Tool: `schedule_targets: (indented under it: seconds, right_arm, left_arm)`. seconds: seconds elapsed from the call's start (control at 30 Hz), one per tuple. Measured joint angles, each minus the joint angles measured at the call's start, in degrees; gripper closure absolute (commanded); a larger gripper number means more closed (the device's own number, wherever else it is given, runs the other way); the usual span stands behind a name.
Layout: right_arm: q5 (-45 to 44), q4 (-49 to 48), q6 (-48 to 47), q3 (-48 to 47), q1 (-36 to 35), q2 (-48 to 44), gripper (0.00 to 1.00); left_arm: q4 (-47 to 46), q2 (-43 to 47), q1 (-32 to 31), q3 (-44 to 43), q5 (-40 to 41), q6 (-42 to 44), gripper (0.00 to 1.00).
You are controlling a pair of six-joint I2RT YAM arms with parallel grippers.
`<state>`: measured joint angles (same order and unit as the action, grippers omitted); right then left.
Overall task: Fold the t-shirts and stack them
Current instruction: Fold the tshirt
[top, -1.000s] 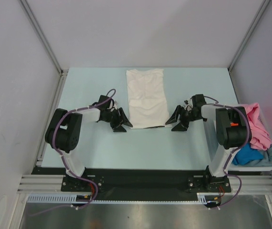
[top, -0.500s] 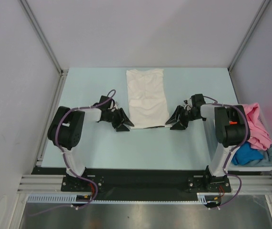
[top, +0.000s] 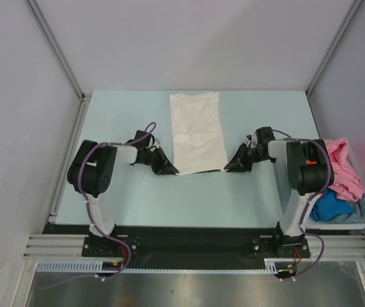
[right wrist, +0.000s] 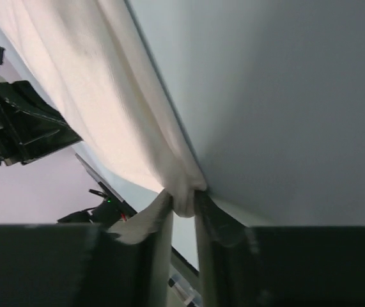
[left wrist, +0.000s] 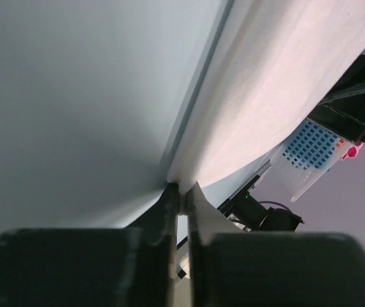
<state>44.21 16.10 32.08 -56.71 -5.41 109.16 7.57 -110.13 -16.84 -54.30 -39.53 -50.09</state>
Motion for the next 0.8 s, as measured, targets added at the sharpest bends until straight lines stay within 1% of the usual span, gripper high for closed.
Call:
schedule_targets:
  seconds: [0.03,0.07,0.23,0.37,0.6,0.8]
  right_arm:
    - [-0.4,-0.2,0.0,0.0,0.0,0.2,0.84]
    - [-0.7,-0.2,-0.1,0.0,0.0,0.3,1.00]
    - [-1.5,-0.7,-0.7,0.5,-0.4,0.3,1.00]
    - [-1.8,-4.1,-0.5,4.7,-1.2,-2.4,1.00]
    - [-1.7,-7.2,0.4,13.4,-3.1,-8.5,1.00]
    - [-4.1,-6.1,0.1,18.4,-3.6,-14.4,1.00]
  left_arm:
    - [-0.2,0.0,0.0,0.0,-0.2,0.1,1.00]
    - [-0.2,-0.1,0.0,0.0,-0.3,0.1,1.00]
    - [-1.9,0.0,0.1,1.0,-0.9,0.2,1.00]
    - [-4.6,1.3,0.1,3.6,-0.8,0.3,1.00]
    - [-7.1,7.0,0.0,11.2,0.1,0.7,1.00]
    - [-7.0,13.2,-1.4,17.4,2.3,1.2,1.00]
